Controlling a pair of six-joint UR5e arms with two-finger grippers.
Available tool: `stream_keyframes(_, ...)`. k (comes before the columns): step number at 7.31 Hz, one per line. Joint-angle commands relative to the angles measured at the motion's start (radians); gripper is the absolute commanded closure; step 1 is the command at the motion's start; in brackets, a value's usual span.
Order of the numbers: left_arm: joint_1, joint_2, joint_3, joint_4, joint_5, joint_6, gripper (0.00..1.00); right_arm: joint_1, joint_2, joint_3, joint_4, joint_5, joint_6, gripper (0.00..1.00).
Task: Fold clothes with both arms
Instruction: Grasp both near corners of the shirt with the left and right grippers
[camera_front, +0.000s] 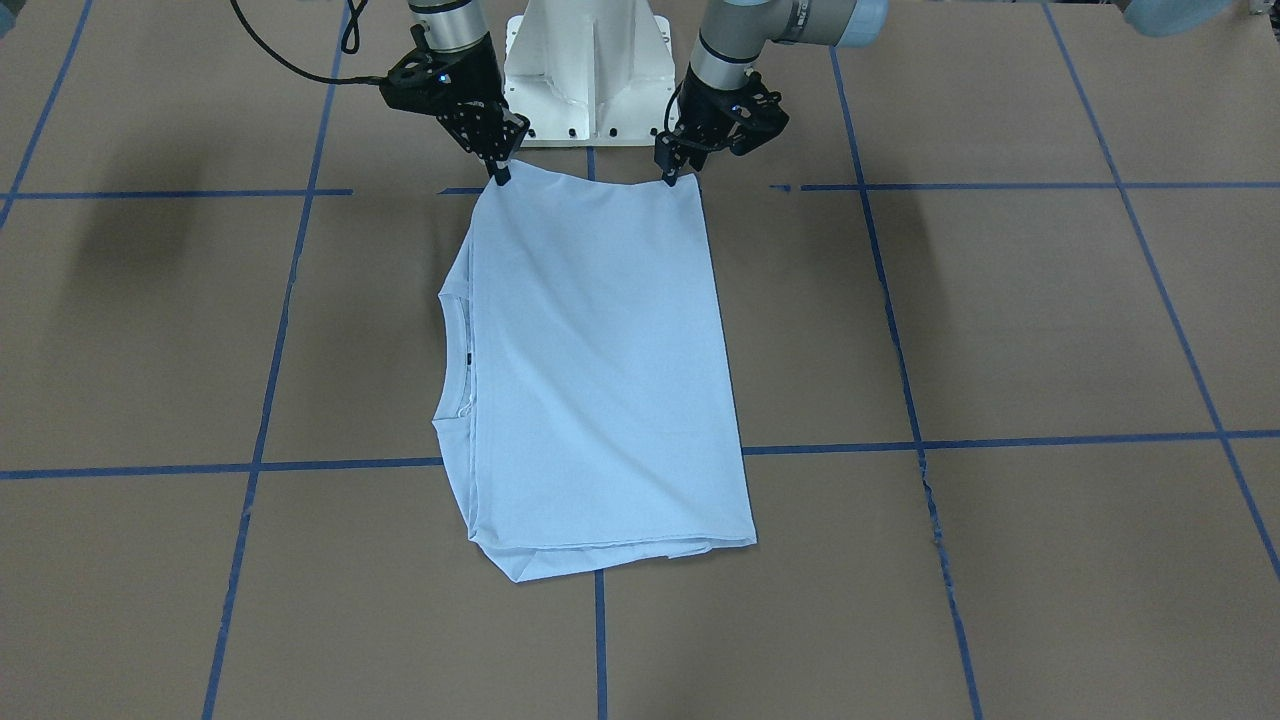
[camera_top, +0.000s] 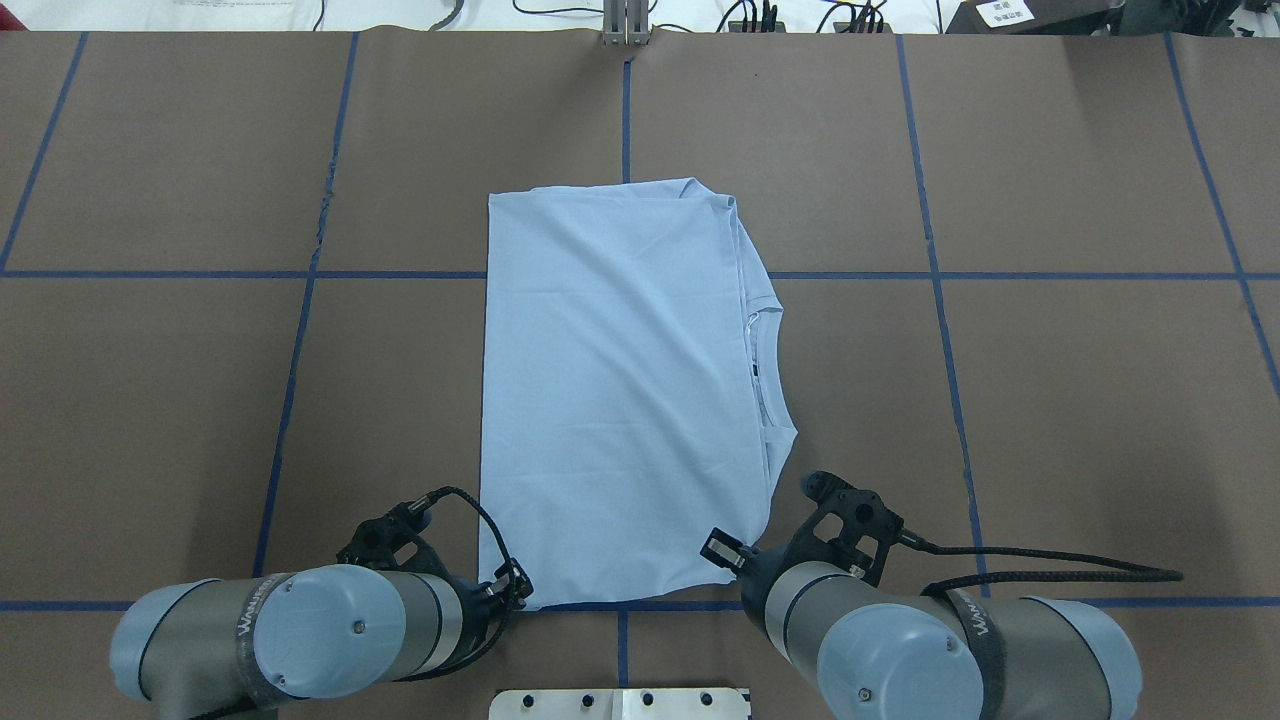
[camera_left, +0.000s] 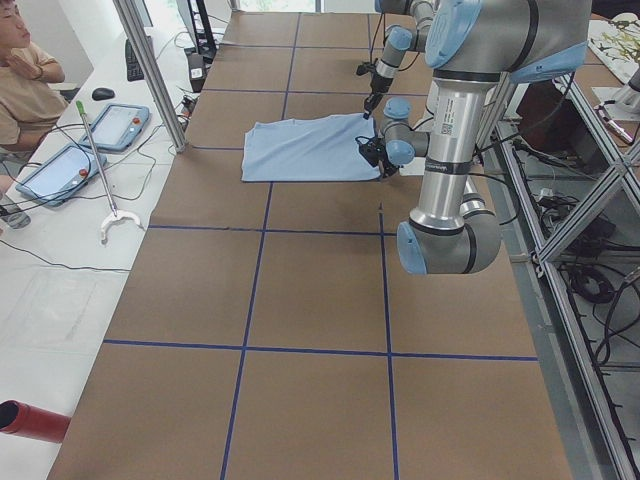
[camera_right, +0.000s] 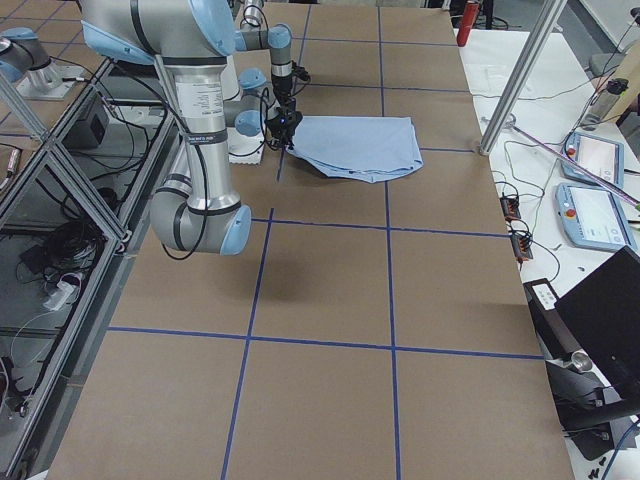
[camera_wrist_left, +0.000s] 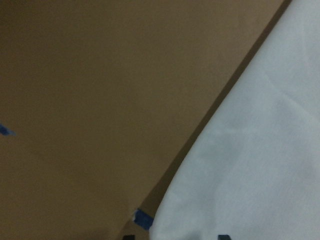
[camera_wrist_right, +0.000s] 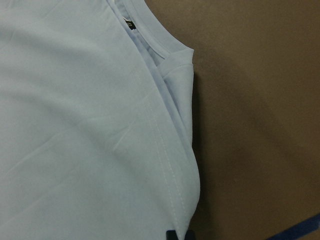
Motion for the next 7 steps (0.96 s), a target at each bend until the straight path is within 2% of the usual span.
stream_keyframes(1, -0.008, 0.0, 0.0, 0.005, 0.006, 0.003, 0.47, -0.004, 0.001, 0.01, -0.027, -0.003, 0.012, 1.0)
stream_keyframes(3, -0.011, -0.001, 0.002, 0.011, 0.02, 0.008, 0.47, -0.004, -0.001, 0.014, -0.04, -0.003, 0.012, 1.0)
stream_keyframes(4, -0.01, -0.001, 0.003, 0.018, 0.029, 0.011, 0.53, -0.006, -0.001, 0.014, -0.041, -0.006, 0.012, 1.0)
stream_keyframes(5, -0.008, -0.003, 0.003, 0.019, 0.029, 0.007, 0.84, -0.009, -0.001, 0.014, -0.041, -0.006, 0.012, 1.0)
stream_keyframes(6, -0.005, 0.0, 0.003, 0.019, 0.031, 0.006, 1.0, -0.01, -0.001, 0.014, -0.041, -0.006, 0.012, 1.0)
stream_keyframes(7, -0.007, -0.001, 0.0, 0.019, 0.031, 0.008, 1.0, -0.013, -0.001, 0.014, -0.041, -0.006, 0.012, 1.0)
